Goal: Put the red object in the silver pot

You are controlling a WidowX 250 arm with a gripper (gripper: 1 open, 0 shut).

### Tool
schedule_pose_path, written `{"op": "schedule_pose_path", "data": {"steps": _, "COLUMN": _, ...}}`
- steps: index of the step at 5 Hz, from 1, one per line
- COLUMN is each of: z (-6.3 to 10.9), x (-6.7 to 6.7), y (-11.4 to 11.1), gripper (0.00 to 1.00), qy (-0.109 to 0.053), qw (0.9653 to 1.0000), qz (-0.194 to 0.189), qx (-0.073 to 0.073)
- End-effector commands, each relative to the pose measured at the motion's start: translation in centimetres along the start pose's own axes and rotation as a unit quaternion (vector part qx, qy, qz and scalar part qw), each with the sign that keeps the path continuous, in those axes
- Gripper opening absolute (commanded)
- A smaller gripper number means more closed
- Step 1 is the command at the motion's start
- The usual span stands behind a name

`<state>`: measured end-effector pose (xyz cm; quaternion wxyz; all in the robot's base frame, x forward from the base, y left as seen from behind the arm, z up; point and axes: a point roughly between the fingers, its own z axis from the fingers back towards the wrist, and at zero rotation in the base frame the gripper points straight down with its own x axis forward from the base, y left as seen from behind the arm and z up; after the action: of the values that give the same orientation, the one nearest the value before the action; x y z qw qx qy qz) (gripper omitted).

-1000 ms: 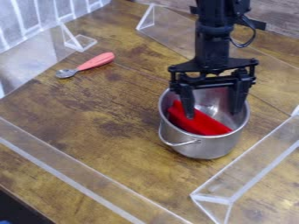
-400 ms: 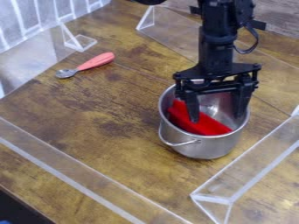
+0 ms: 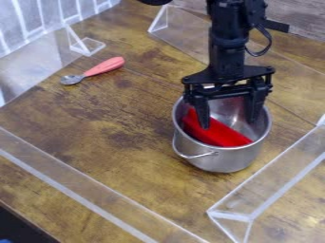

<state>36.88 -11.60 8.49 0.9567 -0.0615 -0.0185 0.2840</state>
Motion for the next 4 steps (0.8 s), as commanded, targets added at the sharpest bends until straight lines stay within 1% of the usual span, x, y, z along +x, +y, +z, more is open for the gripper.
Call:
{"op": "schedule_pose_path", "data": {"steps": 1, "z": 1.0, "x": 1.4, "y": 0.1, "gripper": 1.0, "qy": -0.019, "qw": 0.9997, "qz": 0.003, "qx": -0.012}}
{"op": "schedule_pose_path", "data": {"steps": 3, "z": 1.4, "x": 2.6, "y": -0.5, "gripper": 1.0, "qy": -0.035, "qw": 0.9992, "qz": 0.001, "qx": -0.018}}
{"op": "schedule_pose_path", "data": {"steps": 4, "z": 1.5, "x": 2.9, "y": -0.6, "gripper": 1.0, "qy": -0.042, "qw": 0.9989, "qz": -0.005, "qx": -0.018}}
